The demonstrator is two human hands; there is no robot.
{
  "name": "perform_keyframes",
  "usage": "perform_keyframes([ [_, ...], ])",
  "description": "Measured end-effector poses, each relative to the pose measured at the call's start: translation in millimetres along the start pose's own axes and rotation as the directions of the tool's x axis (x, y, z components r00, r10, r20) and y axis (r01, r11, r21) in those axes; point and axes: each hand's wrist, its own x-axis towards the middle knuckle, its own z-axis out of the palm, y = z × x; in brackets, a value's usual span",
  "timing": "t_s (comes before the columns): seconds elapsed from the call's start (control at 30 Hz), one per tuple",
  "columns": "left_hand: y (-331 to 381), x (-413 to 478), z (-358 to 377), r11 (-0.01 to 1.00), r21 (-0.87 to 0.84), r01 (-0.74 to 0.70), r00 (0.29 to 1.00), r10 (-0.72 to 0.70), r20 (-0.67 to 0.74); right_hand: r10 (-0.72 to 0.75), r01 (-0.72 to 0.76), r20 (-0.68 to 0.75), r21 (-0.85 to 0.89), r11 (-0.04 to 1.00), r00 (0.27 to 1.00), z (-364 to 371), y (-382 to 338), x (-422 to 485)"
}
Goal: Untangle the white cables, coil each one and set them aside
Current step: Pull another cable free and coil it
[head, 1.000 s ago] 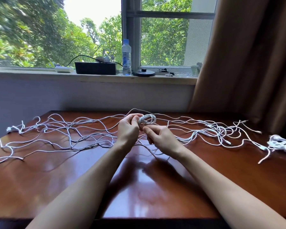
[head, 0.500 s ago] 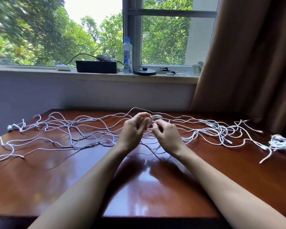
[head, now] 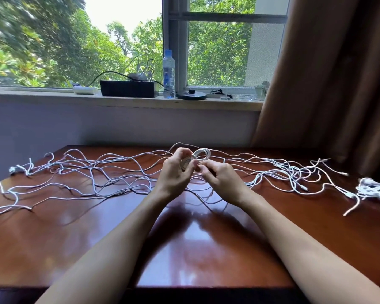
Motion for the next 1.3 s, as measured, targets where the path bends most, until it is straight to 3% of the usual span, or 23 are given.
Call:
perform_keyframes([
  [0.37, 2, 0, -1, 1.0, 0.004, 0.014, 1.0, -0.014, -0.006, -0.075, 0.076, 0.025, -0.057, 0.995, 0.997, -4, 7, 0],
  [0.6, 3, 1, 2, 0.953, -0.191, 0.235, 0.971, -0.24, 0.0, -0.072, 0.065, -0.103, -0.065, 0.996, 0.992, 0, 11, -1],
  [0.73, 4, 3, 4, 0.901, -0.303, 0.31, 0.946, -0.326, 0.0, 0.064, -0.033, -0.188, 0.163, 0.986, 0.98, 4, 5, -1],
  [0.9, 1, 2, 3, 0.858, -0.361, 0.366, 0.919, -0.394, -0.004, 0.176, -0.095, -0.119, 0.496, 0.863, 0.977, 11, -1, 1],
  [1.3, 4, -2, 8, 0.844, -0.378, 0.381, 0.917, -0.398, 0.035, 0.338, -0.23, -0.102, 0.547, 0.805, 0.936, 8, 1, 2],
])
